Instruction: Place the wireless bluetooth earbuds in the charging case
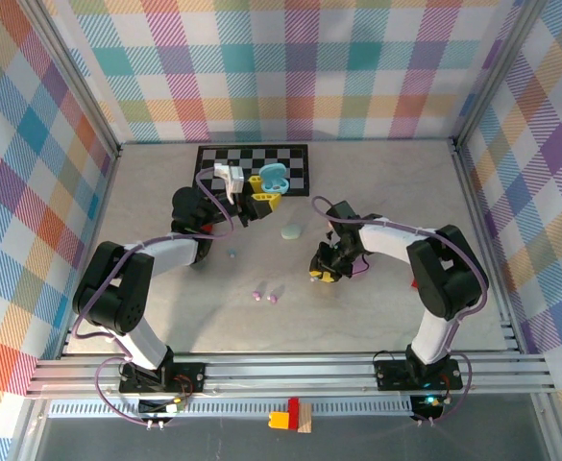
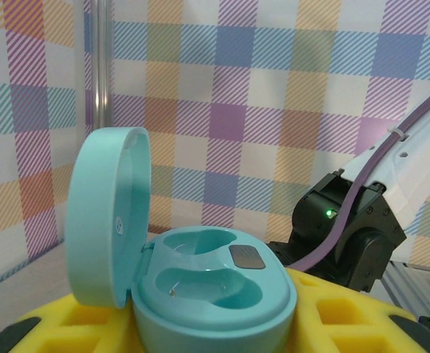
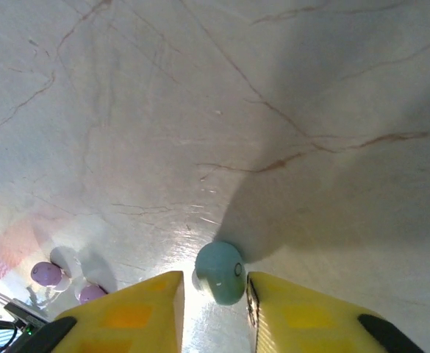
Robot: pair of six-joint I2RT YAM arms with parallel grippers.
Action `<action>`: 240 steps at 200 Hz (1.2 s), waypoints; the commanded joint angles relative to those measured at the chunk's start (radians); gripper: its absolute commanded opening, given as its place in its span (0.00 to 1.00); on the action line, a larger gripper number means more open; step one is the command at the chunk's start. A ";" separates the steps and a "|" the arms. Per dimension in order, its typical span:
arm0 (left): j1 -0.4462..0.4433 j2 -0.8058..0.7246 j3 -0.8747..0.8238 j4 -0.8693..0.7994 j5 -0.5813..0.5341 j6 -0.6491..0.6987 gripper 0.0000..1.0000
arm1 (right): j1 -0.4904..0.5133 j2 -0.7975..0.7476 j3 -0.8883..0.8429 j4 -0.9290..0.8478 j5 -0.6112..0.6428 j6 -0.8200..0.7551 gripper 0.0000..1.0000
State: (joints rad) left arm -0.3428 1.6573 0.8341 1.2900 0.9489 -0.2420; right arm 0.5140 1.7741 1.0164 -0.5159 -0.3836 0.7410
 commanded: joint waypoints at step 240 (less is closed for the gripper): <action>0.013 -0.023 0.053 0.052 0.041 -0.017 0.39 | 0.004 -0.132 -0.289 0.500 -0.097 0.099 0.33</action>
State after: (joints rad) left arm -0.3412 1.6573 0.8501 1.2900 0.9604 -0.2508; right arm 0.5117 1.6604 0.7444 -0.0856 -0.4603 0.8074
